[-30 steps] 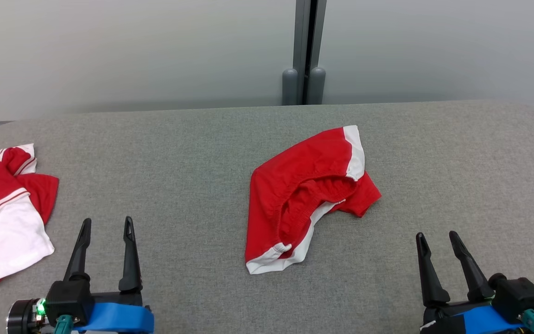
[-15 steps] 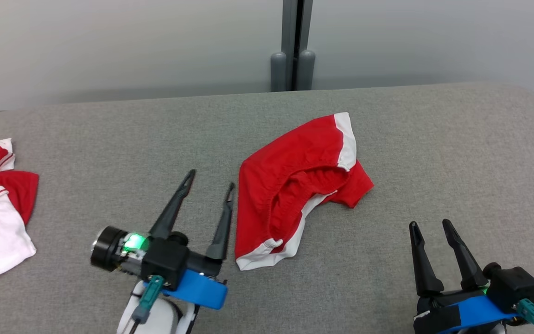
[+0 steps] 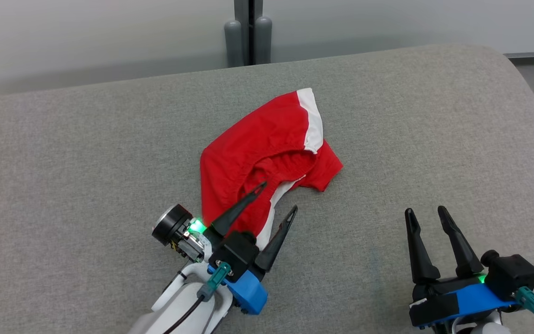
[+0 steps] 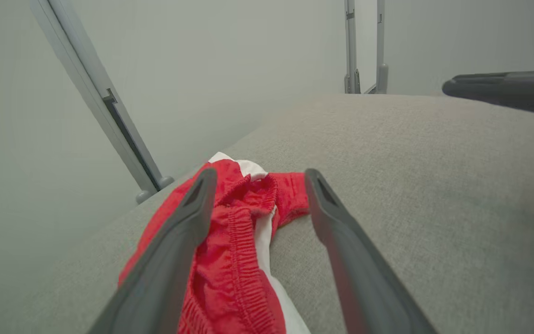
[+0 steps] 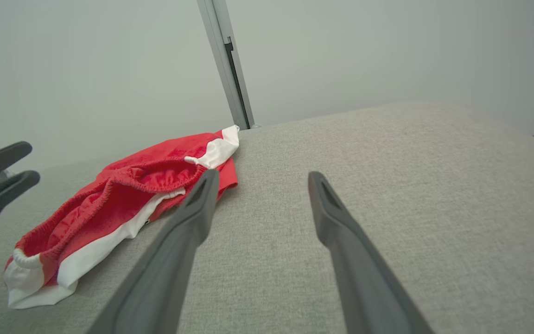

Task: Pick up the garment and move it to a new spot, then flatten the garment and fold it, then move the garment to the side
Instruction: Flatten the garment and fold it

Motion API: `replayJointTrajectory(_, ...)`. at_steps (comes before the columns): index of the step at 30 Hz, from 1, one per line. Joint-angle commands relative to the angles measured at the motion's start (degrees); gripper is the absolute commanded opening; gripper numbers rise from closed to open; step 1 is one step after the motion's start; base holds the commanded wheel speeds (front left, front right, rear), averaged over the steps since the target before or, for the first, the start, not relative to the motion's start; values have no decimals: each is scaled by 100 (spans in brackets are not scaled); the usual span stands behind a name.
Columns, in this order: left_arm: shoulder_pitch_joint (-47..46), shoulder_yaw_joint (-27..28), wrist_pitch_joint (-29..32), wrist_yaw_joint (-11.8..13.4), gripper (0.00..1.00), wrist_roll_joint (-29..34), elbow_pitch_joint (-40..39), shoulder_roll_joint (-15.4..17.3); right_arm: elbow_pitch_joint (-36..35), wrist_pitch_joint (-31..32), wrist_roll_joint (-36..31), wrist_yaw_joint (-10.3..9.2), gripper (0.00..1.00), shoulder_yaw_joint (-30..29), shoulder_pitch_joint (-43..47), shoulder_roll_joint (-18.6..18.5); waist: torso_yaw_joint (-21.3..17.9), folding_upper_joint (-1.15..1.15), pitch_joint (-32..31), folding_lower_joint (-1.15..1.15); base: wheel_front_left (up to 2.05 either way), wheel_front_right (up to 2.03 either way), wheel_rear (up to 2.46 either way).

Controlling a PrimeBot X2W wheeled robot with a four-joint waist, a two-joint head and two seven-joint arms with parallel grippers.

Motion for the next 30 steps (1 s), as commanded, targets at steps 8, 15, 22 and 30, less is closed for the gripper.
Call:
replayJointTrajectory(8,-252,-593,-17,-3,100,-163,948,360,10,-20,34,3,100,-12,-93,-13,-97,-2,32,-1,0,0,0)
replayJointTrajectory(15,-397,-714,-17,-4,100,-255,1609,519,36,-21,50,3,100,-20,-70,-13,-88,-2,-22,-1,0,0,0)
replayJointTrajectory(22,-448,-825,-17,-4,100,-376,1994,630,55,-21,56,3,100,15,-13,-13,-111,-2,-104,-1,0,0,0)
replayJointTrajectory(30,-440,-897,-17,-4,0,-924,1921,619,63,-21,60,3,100,10,49,-13,-149,-2,-183,-1,0,0,0)
